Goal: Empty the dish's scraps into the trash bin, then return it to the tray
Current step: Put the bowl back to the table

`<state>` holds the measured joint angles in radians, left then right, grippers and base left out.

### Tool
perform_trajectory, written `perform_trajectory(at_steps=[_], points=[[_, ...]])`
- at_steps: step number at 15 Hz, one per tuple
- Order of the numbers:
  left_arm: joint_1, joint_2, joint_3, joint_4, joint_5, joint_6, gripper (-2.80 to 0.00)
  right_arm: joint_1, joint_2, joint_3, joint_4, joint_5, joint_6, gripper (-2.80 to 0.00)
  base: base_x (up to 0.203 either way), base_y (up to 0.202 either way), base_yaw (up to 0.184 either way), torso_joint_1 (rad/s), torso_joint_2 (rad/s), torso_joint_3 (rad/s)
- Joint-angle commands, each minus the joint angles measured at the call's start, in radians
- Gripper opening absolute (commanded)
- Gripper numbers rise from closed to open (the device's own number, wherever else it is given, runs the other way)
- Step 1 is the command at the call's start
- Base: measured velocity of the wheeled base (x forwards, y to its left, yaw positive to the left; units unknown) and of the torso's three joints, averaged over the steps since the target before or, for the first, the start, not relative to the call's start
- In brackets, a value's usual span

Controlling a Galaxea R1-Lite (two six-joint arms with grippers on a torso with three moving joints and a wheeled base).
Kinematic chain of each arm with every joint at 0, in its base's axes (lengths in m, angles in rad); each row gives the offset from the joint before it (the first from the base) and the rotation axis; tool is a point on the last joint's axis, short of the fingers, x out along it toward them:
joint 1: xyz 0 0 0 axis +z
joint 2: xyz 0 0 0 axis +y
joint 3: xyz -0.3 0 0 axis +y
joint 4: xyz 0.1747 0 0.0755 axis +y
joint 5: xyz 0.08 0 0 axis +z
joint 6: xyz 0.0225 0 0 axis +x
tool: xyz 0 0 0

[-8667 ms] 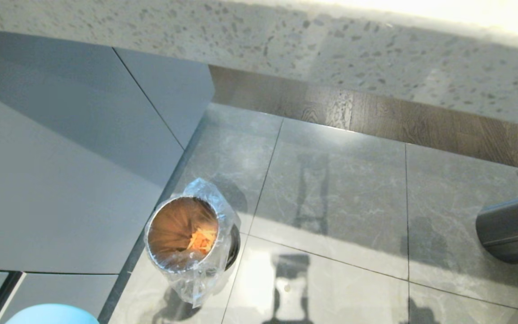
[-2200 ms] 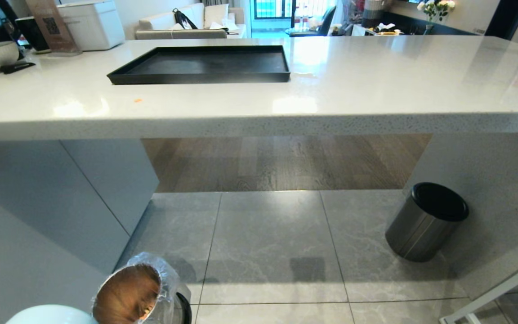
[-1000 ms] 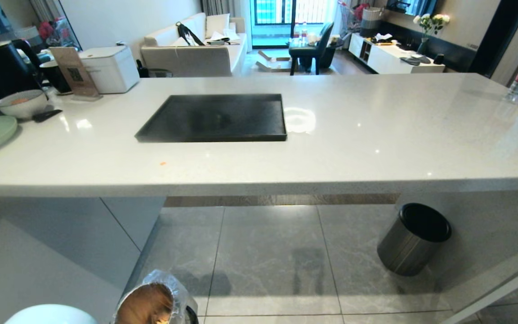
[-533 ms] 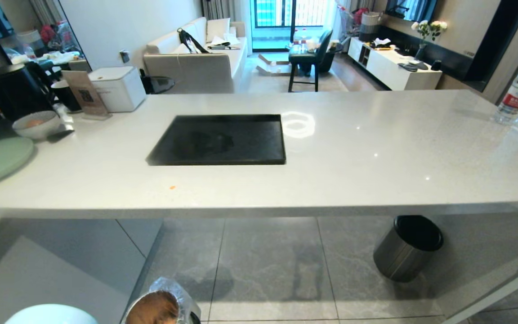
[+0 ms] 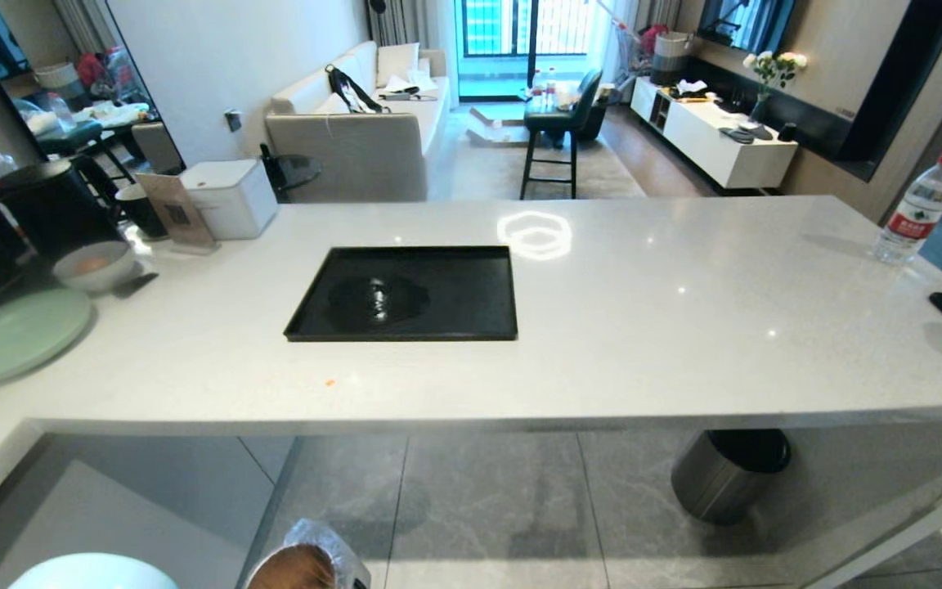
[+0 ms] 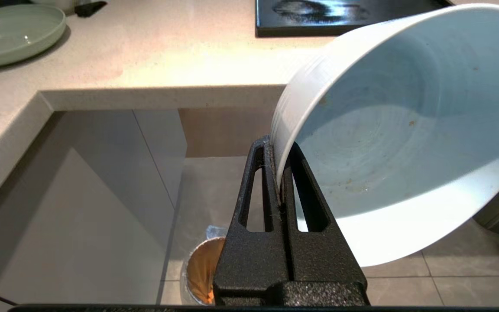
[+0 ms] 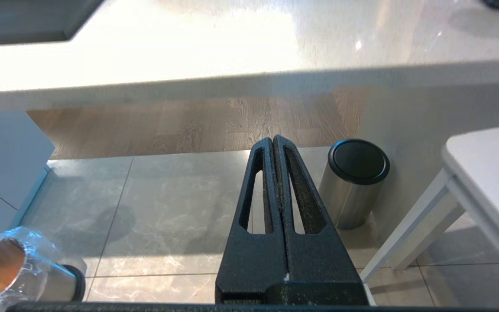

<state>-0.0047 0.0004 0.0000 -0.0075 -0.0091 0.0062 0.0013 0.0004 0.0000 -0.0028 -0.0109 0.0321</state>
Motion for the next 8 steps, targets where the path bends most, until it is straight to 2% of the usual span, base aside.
perform_trajectory(at_steps=[1, 8], points=[[0.0, 0.0, 0.0, 0.0, 0.0, 0.0, -2.8, 0.0, 0.0, 0.0, 0.0, 0.0, 0.0, -2.8, 0.0, 0.0, 0.0, 0.228, -0.58, -0.347], [0.0, 0.0, 0.0, 0.0, 0.0, 0.0, -2.8, 0.0, 0.0, 0.0, 0.0, 0.0, 0.0, -2.8, 0.0, 0.0, 0.0, 0.155, -0.37, -0.219]])
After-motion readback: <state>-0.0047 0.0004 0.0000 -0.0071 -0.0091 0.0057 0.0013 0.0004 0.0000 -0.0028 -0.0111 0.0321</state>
